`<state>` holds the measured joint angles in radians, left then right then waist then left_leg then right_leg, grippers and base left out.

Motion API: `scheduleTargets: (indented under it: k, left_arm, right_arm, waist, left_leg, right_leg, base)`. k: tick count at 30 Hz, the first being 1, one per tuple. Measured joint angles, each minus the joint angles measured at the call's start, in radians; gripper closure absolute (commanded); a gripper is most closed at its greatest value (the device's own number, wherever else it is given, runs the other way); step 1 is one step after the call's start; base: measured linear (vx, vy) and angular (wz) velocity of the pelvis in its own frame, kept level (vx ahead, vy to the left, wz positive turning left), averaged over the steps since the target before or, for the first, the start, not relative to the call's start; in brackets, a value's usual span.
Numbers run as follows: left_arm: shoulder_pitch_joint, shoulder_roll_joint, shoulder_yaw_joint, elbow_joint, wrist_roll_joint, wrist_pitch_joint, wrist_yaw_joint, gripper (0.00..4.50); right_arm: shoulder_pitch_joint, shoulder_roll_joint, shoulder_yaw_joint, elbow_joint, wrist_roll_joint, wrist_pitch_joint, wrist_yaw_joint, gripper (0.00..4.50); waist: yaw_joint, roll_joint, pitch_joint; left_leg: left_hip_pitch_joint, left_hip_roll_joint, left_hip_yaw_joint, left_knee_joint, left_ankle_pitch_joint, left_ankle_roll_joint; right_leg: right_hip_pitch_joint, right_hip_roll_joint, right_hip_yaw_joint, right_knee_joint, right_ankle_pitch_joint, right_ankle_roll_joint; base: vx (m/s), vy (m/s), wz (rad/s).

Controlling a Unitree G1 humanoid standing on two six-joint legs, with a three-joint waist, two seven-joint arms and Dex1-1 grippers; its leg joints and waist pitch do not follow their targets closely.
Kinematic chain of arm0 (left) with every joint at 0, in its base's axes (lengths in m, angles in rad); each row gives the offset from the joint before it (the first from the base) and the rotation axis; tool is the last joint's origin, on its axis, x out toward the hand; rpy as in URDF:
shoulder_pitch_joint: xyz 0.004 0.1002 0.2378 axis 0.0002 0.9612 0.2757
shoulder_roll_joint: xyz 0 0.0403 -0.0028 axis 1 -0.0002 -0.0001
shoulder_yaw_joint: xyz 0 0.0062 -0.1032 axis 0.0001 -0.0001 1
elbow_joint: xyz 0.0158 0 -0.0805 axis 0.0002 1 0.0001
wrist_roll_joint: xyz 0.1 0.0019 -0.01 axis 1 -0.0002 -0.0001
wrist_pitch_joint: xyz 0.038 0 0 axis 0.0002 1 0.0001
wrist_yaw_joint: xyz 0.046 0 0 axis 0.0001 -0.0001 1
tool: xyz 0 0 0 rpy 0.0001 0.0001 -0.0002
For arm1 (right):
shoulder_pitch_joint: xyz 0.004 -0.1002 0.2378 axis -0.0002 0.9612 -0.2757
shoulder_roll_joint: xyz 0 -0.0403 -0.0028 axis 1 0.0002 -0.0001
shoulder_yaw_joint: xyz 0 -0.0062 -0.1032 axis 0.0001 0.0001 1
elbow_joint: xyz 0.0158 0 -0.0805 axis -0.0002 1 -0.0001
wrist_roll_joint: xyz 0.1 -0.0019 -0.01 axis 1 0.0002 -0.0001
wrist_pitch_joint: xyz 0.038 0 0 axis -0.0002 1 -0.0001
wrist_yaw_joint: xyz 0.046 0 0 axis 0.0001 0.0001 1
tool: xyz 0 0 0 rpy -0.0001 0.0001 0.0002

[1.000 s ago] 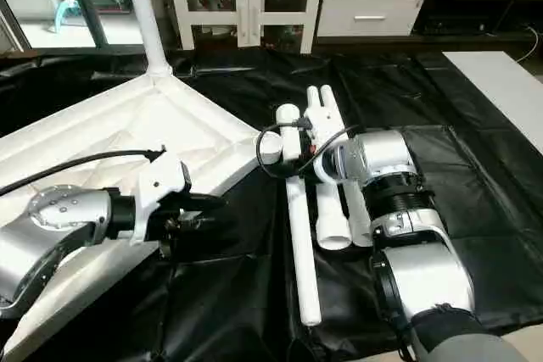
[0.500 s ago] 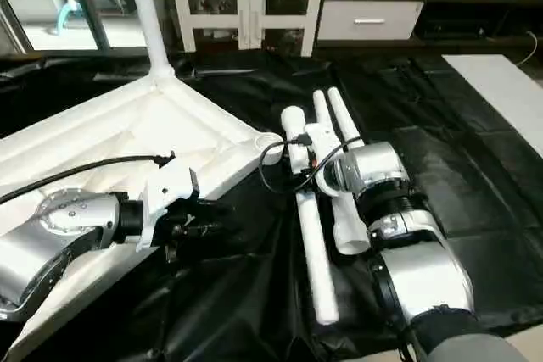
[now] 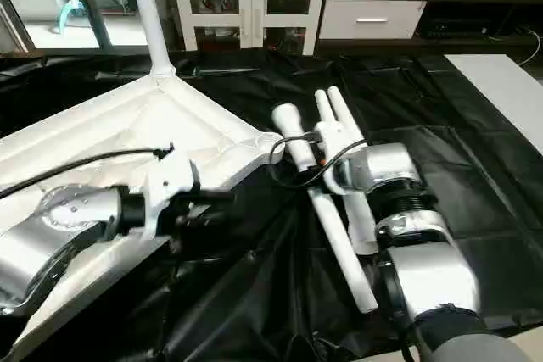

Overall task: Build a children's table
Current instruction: Insert table leg to table base

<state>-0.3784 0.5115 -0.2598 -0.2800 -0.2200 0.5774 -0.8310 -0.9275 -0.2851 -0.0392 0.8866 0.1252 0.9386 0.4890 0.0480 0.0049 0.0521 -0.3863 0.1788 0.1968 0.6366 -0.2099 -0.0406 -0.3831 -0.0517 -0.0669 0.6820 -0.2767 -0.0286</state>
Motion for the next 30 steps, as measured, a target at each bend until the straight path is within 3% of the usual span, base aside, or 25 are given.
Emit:
scheduleTargets:
  k: [3,6,9,10,12,13,16,19,21,23,24,25,27,29,30]
  left_arm:
    - [-0.048,-0.009,0.028,0.026,0.032,-0.055,0.049,2.93]
    - [-0.128,-0.005,0.025,0.102,0.128,-0.174,0.119,2.93]
    - [-0.194,0.000,0.018,0.123,0.189,-0.264,0.139,2.66]
    - [-0.218,-0.009,0.007,0.123,0.196,-0.271,0.137,2.59]
    - [-0.223,-0.106,0.027,0.102,0.131,-0.179,0.150,2.54]
    - [-0.222,-0.212,0.056,0.090,0.051,-0.079,0.184,2.27]
    - [-0.224,-0.375,0.116,0.071,-0.129,0.134,0.269,2.18]
    - [-0.226,-0.440,0.193,0.122,-0.204,0.243,0.327,1.79]
    - [-0.226,-0.463,0.236,0.178,-0.218,0.275,0.361,1.81]
    - [-0.227,-0.514,0.315,0.221,-0.252,0.315,0.404,1.75]
    - [-0.227,-0.534,0.349,0.230,-0.266,0.326,0.421,1.42]
    - [-0.229,-0.553,0.373,0.237,-0.290,0.345,0.436,1.42]
    - [-0.238,-0.560,0.400,0.238,-0.308,0.372,0.469,1.42]
    - [-0.248,-0.558,0.410,0.237,-0.319,0.393,0.498,1.00]
    - [-0.250,-0.566,0.421,0.237,-0.331,0.401,0.511,1.00]
  right_arm:
    - [-0.026,-0.003,-0.038,-0.025,0.023,0.011,-0.006,2.81]
    - [-0.038,-0.002,-0.082,-0.063,0.057,0.029,-0.017,2.82]
    - [-0.062,0.005,-0.160,-0.084,0.106,0.033,-0.047,2.82]
    - [-0.075,0.016,-0.213,-0.089,0.135,0.023,-0.073,2.82]
    - [-0.095,0.039,-0.288,-0.103,0.191,-0.024,-0.099,2.82]
    - [-0.101,0.053,-0.327,-0.126,0.229,-0.067,-0.102,2.82]
    - [-0.119,0.089,-0.376,-0.185,0.296,-0.147,-0.098,2.82]
    - [-0.121,0.103,-0.444,-0.230,0.353,-0.208,-0.091,2.82]
    - [-0.121,0.116,-0.468,-0.256,0.373,-0.229,-0.087,2.82]
    - [-0.121,0.122,-0.481,-0.276,0.387,-0.245,-0.083,2.82]
    - [-0.121,0.129,-0.484,-0.287,0.392,-0.250,-0.081,2.82]
    - [-0.121,0.133,-0.484,-0.298,0.396,-0.254,-0.075,2.82]
    - [-0.121,0.148,-0.484,-0.312,0.417,-0.259,-0.069,2.82]
    - [-0.121,0.158,-0.481,-0.329,0.435,-0.266,-0.068,2.82]
    - [-0.121,0.158,-0.480,-0.334,0.437,-0.268,-0.068,2.82]
  waist:
    - [-0.007,0.001,0.000]
    - [-0.009,0.001,0.000]
    - [-0.007,0.001,0.000]
    - [-0.005,0.001,0.000]
    - [-0.001,0.004,0.000]
    - [0.006,0.004,0.000]
    - [0.012,0.004,0.000]
    - [0.014,0.004,0.000]
    - [0.013,0.004,0.000]
    - [0.010,0.004,0.000]
    - [0.009,0.004,0.000]
    - [0.010,0.003,0.000]
    - [0.010,0.004,0.000]
    - [0.011,0.004,0.000]
    - [0.012,0.004,0.000]
  left_leg:
    - [0.000,0.000,0.000,0.000,0.000,0.000]
    - [0.000,0.001,0.000,0.000,0.000,0.000]
    - [-0.001,0.001,0.000,0.000,-0.001,0.001]
    - [-0.001,0.000,0.000,0.000,-0.001,0.001]
    - [0.000,-0.001,0.001,0.000,-0.001,0.001]
    - [-0.001,-0.002,0.001,0.000,-0.001,0.002]
    - [-0.001,-0.002,0.002,0.001,-0.002,0.003]
    - [-0.001,-0.001,0.001,0.001,-0.002,0.004]
    - [-0.001,-0.001,0.001,0.001,-0.003,0.008]
    - [-0.001,-0.002,0.001,0.002,-0.003,0.010]
    - [-0.002,-0.002,0.001,0.002,-0.003,0.010]
    - [-0.002,-0.002,0.001,0.002,-0.003,0.011]
    - [-0.002,-0.002,0.001,0.003,-0.003,0.011]
    - [-0.002,-0.002,0.001,0.003,-0.004,0.012]
    - [-0.002,-0.002,0.001,0.003,-0.004,0.012]
  right_leg:
    - [0.000,0.000,0.000,0.000,0.000,0.000]
    - [0.000,0.001,0.000,0.000,0.000,0.000]
    - [0.000,0.000,0.000,0.000,0.000,0.000]
    - [0.000,0.000,0.000,0.000,0.000,0.000]
    - [0.000,-0.002,0.000,0.000,0.000,0.000]
    - [0.000,-0.003,0.000,0.000,0.000,0.000]
    - [0.000,-0.003,0.000,0.000,0.000,0.000]
    - [0.000,-0.002,0.000,0.001,0.000,0.000]
    - [0.000,-0.002,0.000,0.001,0.000,0.000]
    - [0.000,-0.002,0.000,0.001,0.001,0.001]
    - [0.000,-0.003,0.000,0.001,0.001,0.001]
    - [0.000,-0.003,0.000,0.000,0.001,0.001]
    - [-0.001,-0.003,0.000,0.000,0.001,0.001]
    - [-0.001,-0.003,0.000,0.000,0.001,0.001]
    - [-0.001,-0.003,0.000,0.000,0.001,0.001]
  base:
    - [0.000,0.000,0.00]
    - [0.000,0.000,0.00]
    - [0.000,0.000,0.00]
    - [0.000,0.000,0.00]
    - [0.000,0.000,0.00]
    - [0.000,0.000,0.00]
    - [0.000,0.000,0.00]
    - [0.000,0.000,0.00]
    - [0.000,0.000,0.00]
    - [0.000,0.000,0.00]
    - [0.000,0.000,0.00]
    - [0.000,0.000,0.00]
    - [0.000,0.000,0.00]
    - [0.000,0.000,0.00]
    - [0.000,0.000,0.00]
